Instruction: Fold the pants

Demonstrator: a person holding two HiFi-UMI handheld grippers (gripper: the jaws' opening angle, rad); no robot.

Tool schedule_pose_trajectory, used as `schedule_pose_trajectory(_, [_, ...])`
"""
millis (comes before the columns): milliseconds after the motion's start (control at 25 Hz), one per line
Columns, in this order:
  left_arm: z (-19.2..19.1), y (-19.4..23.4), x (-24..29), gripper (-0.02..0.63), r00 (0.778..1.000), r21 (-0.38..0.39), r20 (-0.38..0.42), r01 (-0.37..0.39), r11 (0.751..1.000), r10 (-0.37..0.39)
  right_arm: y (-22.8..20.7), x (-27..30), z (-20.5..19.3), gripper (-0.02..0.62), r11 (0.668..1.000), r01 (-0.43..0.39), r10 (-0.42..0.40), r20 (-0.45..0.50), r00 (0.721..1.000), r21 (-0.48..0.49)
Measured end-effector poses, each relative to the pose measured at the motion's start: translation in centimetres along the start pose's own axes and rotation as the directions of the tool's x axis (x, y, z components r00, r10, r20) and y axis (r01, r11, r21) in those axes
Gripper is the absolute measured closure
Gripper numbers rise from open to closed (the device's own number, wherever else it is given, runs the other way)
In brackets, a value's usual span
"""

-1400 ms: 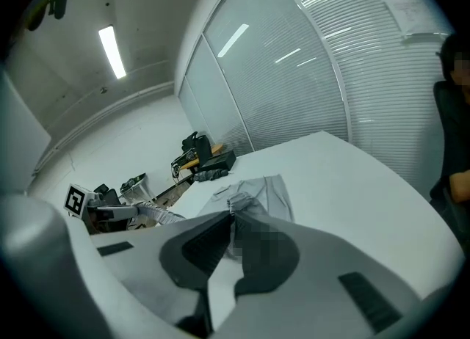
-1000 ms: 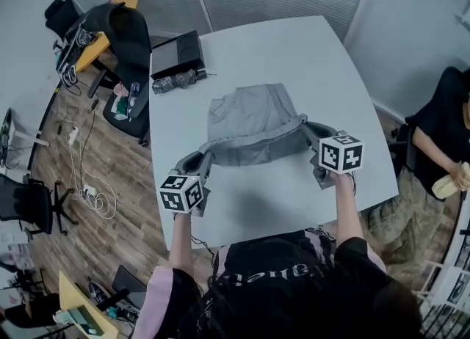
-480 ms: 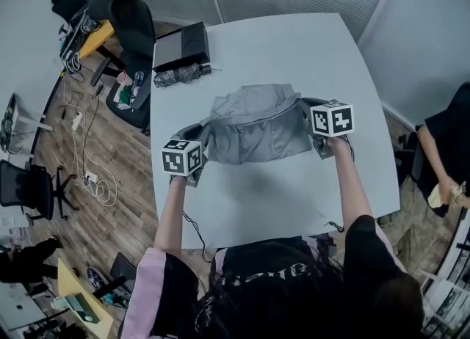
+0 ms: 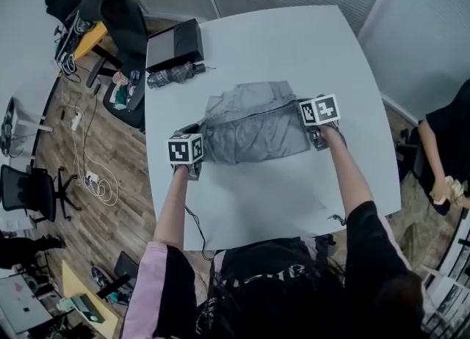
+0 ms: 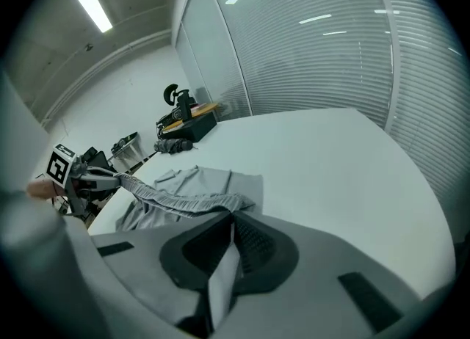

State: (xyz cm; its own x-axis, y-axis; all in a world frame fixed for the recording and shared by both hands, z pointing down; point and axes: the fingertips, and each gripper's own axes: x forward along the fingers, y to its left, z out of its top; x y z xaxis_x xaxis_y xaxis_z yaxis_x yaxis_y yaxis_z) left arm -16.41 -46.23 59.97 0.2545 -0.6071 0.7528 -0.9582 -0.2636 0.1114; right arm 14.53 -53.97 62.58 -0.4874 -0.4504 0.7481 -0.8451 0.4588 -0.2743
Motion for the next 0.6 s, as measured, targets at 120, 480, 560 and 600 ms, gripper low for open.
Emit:
schedule_pose_trajectory(120, [-1.5, -0.1, 1.2, 0.552, 0.999, -0.024, -0.043, -0.025, 0.999, 0.024, -0.7, 0.7, -1.9, 0.565, 0.999, 0.01, -0.009, -0.023, 1.0, 0.052])
schedule_pose_trajectory(480, [-2.5, -2.1, 1.7, 0.376, 0.999, -0.062, -0.048, 0.008, 0.998, -0.011, 0.1, 0.2, -3.2, 0.471, 0.995, 0.005, -0.008, 0.033, 0.999, 0.1])
schedule_pose_trajectory(560, [-2.5, -2.2, 1.0, 0.368, 0.999, -0.048, -0.032, 0.007, 0.999, -0.009, 0.7, -0.5, -3.2, 0.457, 0.994, -0.022, 0.015, 0.057, 0.998, 0.111])
schedule_pose_trajectory(600, [-2.4, -2.2, 0.6, 0.368, 1.0, -0.05, -0.019, 0.008, 0.999, -0.009, 1.0, -1.0, -3.2, 0.457, 0.994, -0.028, 0.02, 0.073, 0.997, 0.11])
